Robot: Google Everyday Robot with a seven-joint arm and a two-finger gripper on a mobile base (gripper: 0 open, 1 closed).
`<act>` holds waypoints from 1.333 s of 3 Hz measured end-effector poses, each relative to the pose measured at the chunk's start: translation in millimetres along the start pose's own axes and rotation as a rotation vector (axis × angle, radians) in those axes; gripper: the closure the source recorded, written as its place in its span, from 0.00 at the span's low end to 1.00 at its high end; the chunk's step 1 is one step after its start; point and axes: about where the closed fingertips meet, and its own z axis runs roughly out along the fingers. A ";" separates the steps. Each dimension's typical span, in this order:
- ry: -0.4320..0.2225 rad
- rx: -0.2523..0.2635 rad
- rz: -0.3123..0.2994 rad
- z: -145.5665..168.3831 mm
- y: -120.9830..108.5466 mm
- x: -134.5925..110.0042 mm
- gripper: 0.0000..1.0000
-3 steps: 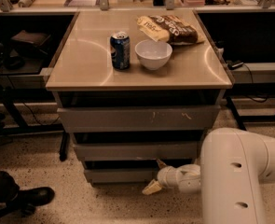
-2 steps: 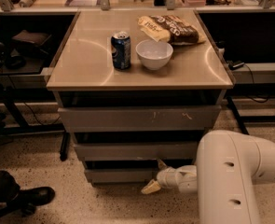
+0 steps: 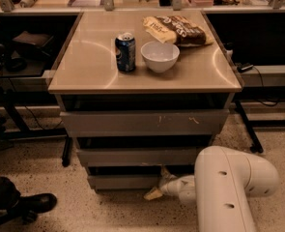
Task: Open bottom drawer
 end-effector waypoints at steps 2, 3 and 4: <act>0.000 0.000 0.000 0.0 0.0 0.0 0.19; 0.000 0.000 0.000 0.1 0.0 -0.1 0.42; 0.000 0.000 0.000 0.1 0.1 -0.1 0.66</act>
Offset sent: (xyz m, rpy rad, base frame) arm 0.0000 0.0000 0.0000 0.0000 0.0000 0.0000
